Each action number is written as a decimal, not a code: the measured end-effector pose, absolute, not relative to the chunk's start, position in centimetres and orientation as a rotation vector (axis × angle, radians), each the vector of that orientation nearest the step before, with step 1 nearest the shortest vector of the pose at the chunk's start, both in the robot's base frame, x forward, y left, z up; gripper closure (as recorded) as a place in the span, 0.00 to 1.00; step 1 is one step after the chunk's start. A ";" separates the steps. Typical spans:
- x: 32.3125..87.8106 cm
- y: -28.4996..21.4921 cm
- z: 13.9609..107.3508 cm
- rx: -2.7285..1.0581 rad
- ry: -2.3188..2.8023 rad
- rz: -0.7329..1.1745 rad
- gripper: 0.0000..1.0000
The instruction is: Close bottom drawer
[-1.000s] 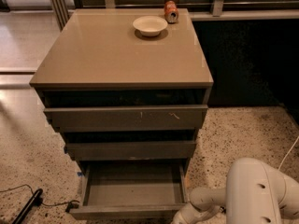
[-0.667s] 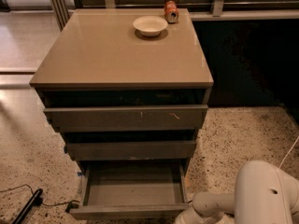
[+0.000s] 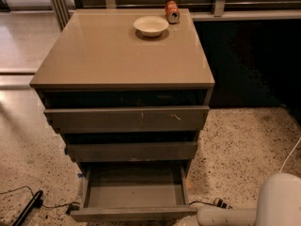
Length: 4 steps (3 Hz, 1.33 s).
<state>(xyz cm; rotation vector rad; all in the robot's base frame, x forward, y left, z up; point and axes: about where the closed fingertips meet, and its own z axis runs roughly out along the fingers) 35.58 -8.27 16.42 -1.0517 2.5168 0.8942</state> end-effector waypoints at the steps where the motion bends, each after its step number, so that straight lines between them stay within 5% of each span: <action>1: 35.8 -8.1 16.4 -1.047 2.509 0.893 1.00; 4: 42.4 -4.5 18.6 -0.924 2.284 0.796 1.00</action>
Offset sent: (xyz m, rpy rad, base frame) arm 0.0637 0.0262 0.0107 0.0987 -0.1705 -0.0884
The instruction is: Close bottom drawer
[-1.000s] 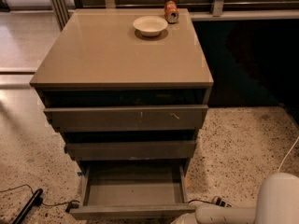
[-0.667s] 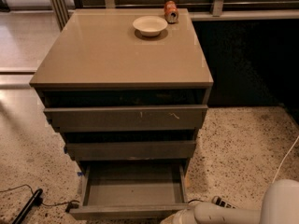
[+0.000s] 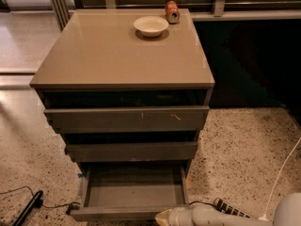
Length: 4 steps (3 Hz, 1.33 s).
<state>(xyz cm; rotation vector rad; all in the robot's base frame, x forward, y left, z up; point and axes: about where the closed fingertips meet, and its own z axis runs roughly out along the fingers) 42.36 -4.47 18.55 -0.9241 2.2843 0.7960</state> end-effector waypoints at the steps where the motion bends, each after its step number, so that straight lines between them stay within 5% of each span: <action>1: 43.8 -4.4 19.3 -0.897 2.251 0.732 1.00; 2: 43.8 -4.4 19.3 -0.897 2.251 0.732 1.00; 4: 43.8 -4.4 19.3 -0.897 2.251 0.732 0.63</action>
Offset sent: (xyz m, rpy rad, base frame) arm 0.0254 -0.0024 0.0098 -0.0256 -0.0726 -0.0436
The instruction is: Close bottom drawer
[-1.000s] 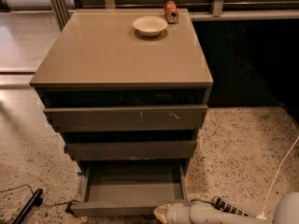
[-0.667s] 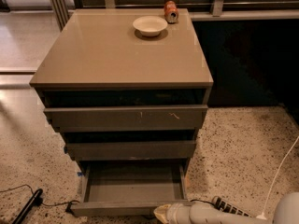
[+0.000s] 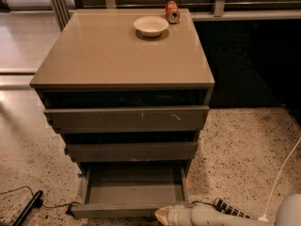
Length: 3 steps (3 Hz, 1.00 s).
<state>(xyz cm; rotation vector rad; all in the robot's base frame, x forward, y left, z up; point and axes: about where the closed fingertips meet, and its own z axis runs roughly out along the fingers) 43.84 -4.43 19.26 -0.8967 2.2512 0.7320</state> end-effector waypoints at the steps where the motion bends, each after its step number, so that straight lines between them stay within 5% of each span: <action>1: 43.8 -4.4 19.3 -0.897 2.251 0.732 0.39; 2: 43.8 -4.4 19.3 -0.897 2.251 0.732 0.08; 3: 43.8 -4.4 19.3 -0.897 2.251 0.732 0.00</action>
Offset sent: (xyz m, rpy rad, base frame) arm 0.0000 0.0000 0.0000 0.0000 0.0000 0.0000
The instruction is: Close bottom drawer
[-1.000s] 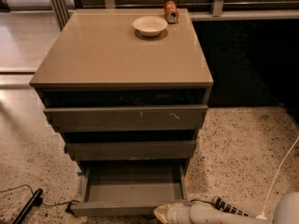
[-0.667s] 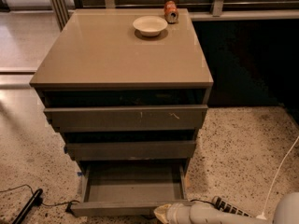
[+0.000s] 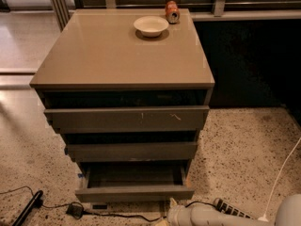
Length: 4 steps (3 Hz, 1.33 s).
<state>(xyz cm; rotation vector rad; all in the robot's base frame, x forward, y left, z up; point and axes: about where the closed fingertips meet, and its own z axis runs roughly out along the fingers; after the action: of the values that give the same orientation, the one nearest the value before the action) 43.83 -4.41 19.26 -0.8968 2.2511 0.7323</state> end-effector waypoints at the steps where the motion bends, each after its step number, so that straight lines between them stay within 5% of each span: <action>1: 43.8 -4.4 19.3 -0.897 2.251 0.732 0.00; 4: 43.8 -4.4 19.3 -0.897 2.251 0.733 0.65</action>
Offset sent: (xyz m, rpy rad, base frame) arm 0.0000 0.0000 0.0000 0.0000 0.0000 0.0000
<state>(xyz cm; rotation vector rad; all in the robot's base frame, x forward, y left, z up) 43.83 -4.40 19.25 -0.8969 2.2511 0.7325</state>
